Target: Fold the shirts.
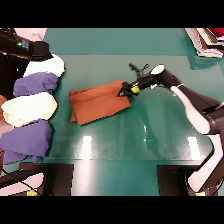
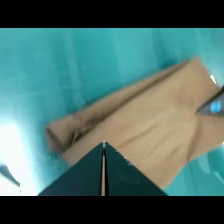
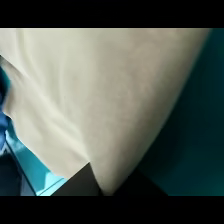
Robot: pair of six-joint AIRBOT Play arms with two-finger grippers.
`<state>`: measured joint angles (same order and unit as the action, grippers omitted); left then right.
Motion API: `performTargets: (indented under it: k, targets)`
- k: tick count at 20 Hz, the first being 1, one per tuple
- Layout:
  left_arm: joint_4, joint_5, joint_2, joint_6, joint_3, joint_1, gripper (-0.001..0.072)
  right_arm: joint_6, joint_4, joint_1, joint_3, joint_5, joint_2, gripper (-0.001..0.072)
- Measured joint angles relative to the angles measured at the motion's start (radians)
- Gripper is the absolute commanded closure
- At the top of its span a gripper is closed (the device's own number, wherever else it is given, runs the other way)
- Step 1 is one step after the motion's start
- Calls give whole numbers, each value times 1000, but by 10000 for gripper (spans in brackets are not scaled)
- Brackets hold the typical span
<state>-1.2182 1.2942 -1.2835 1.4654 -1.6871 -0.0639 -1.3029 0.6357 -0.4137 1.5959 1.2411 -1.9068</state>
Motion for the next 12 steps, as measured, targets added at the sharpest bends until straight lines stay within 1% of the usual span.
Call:
performTargets:
  k: [3, 6, 12]
  targets:
    - [5, -18, 0, 0, 0, -79, 679, -21, 98, 146, -115, -18, 153, 697]
    - [5, -40, 0, 0, 0, -144, 679, -31, 186, 357, -259, -43, 330, 697]
    - [6, -72, 0, 2, 0, -231, 679, -43, 243, 922, -532, -187, 647, 697]
